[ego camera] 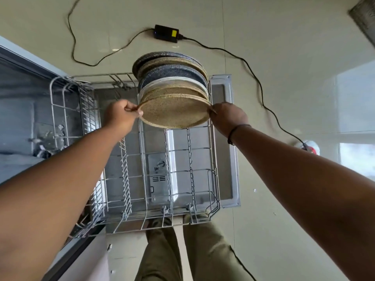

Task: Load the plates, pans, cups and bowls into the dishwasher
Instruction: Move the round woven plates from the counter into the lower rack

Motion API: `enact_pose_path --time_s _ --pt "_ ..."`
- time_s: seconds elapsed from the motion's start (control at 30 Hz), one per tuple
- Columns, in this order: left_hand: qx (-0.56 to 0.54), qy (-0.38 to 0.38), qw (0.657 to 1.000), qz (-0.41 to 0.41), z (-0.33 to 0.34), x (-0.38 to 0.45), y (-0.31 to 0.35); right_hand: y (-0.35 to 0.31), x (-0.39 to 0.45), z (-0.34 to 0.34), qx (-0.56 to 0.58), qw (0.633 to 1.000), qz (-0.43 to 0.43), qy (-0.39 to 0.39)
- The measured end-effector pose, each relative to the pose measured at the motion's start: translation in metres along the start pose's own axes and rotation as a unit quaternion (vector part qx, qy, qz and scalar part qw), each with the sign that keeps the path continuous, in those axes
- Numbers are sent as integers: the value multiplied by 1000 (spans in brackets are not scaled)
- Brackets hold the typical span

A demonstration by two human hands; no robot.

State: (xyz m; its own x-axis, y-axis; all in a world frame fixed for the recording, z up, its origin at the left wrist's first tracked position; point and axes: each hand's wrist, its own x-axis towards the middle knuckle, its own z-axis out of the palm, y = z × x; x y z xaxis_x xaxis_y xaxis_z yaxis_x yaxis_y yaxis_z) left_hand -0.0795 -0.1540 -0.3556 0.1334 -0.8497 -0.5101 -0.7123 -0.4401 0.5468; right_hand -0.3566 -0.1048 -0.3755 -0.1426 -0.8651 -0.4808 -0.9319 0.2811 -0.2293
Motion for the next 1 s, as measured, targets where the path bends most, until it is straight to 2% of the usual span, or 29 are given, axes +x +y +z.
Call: enact_pose_path --time_s 0.13,0.3,0.4,0.5,0.67,0.8,0.93,1.0 --pt "-3 -8 1000 -1 7 4 -9 0 -1 5 -8 999 15 -48" --pt "-33 -28 998 -35 24 12 -23 -11 -7 14 148 984 57 -81" --pt "-6 -60 997 -55 27 11 -23 -14 -13 14 160 980 44 -107" --pt "63 -76 994 -42 24 -6 -20 -16 -24 7 134 983 32 -120" --pt "104 -85 991 7 5 -71 -13 -24 -48 -10 107 984 -8 -142" --pt "96 -99 990 -17 -25 -158 -7 -41 -101 -29 12 987 -57 -147" --pt "153 -92 984 0 -66 -258 0 -77 -175 -57 -89 964 -153 -197" --pt "219 -51 974 28 -89 -299 -2 -99 -211 -70 -123 944 -206 -228"
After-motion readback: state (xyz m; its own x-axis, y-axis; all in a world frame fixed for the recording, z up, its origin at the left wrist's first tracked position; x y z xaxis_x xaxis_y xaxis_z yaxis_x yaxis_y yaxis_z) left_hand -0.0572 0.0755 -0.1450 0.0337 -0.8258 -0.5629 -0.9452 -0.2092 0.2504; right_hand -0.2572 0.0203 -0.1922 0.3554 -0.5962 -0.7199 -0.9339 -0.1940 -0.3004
